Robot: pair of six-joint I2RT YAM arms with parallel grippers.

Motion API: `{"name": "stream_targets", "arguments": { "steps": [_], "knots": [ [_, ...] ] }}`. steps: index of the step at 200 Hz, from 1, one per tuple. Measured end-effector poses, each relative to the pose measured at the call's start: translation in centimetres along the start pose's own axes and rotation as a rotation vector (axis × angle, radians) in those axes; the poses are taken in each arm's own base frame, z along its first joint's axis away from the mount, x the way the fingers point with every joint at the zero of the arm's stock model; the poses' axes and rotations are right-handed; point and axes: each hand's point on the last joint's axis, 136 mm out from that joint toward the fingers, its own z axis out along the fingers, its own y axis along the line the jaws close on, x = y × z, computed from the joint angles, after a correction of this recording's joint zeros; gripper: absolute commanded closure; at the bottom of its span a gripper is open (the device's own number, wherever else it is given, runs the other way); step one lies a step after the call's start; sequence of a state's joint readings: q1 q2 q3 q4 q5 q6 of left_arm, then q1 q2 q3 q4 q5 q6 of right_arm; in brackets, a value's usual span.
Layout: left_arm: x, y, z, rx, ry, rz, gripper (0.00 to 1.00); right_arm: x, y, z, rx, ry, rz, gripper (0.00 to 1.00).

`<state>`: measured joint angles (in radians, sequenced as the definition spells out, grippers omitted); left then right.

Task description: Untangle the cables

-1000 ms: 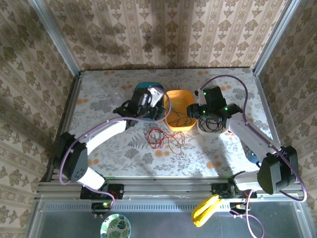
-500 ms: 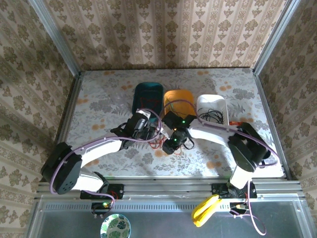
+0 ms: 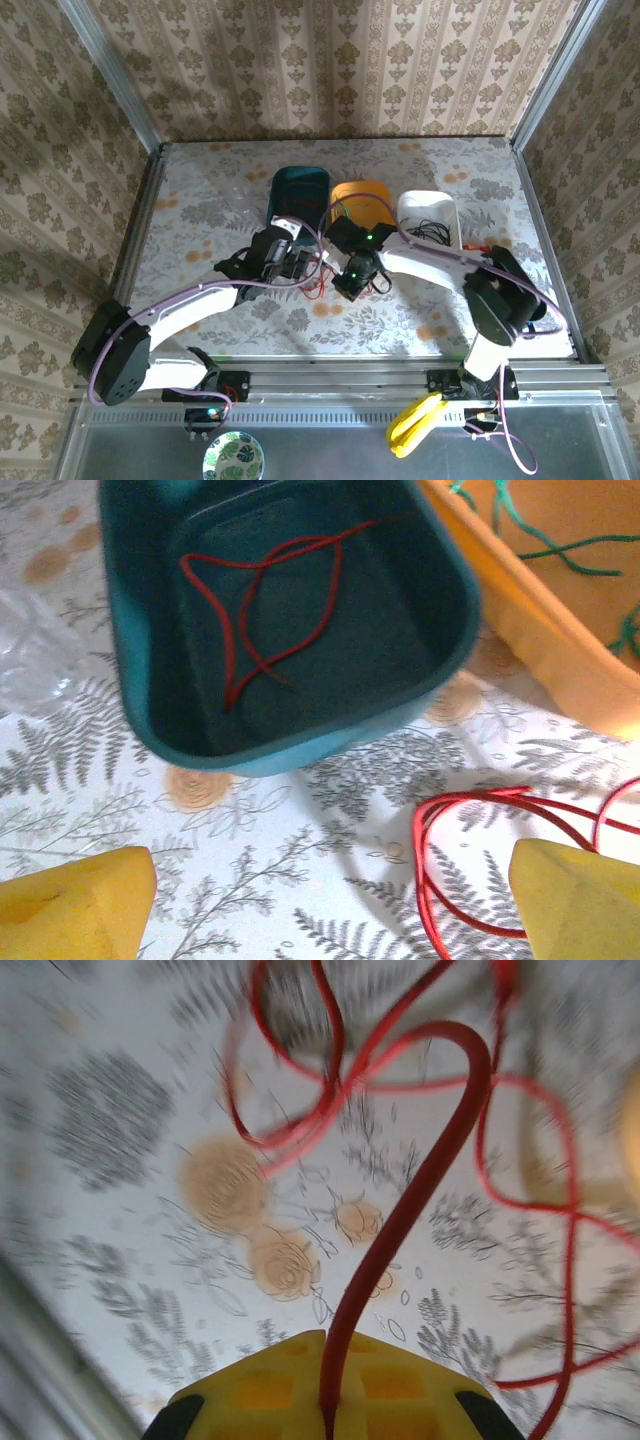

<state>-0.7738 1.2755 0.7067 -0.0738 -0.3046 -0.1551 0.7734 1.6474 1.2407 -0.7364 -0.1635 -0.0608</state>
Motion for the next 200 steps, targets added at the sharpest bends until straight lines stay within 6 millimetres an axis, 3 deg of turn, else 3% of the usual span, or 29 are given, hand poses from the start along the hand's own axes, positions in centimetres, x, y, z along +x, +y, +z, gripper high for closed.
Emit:
{"name": "stream_targets", "arguments": {
  "steps": [34, 57, 78, 125, 144, 177, 200],
  "knots": [
    [0.9, -0.9, 0.9, 0.042, 0.013, 0.005, 0.08, -6.2, -0.5, -10.3, 0.041, -0.331, -0.003, 1.0],
    [2.7, -1.1, 1.8, 0.041, 0.059, 0.014, 0.08, -8.7, -1.2, -15.4, 0.078, -0.489, -0.001, 1.0],
    [4.1, -1.0, 2.1, 0.037, 0.088, 0.015, 0.08, -10.3, -1.8, -17.7, 0.109, -0.576, 0.007, 1.0],
    [6.3, -0.1, 2.0, 0.009, 0.106, -0.072, 0.08, -12.8, -3.3, -20.4, 0.162, -0.709, 0.049, 1.0],
    [6.9, 1.4, 1.5, -0.037, 0.088, -0.157, 0.08, -14.7, -3.5, -23.3, 0.187, -0.811, 0.044, 1.0],
    [7.5, 3.6, 0.8, -0.114, 0.053, -0.275, 0.09, -18.4, -3.2, -30.5, 0.223, -1.043, 0.017, 1.0],
    [7.3, 4.1, 0.5, -0.137, 0.034, -0.312, 0.09, -20.9, -3.3, -33.1, 0.239, -1.138, -0.005, 1.0]
  ]
}}
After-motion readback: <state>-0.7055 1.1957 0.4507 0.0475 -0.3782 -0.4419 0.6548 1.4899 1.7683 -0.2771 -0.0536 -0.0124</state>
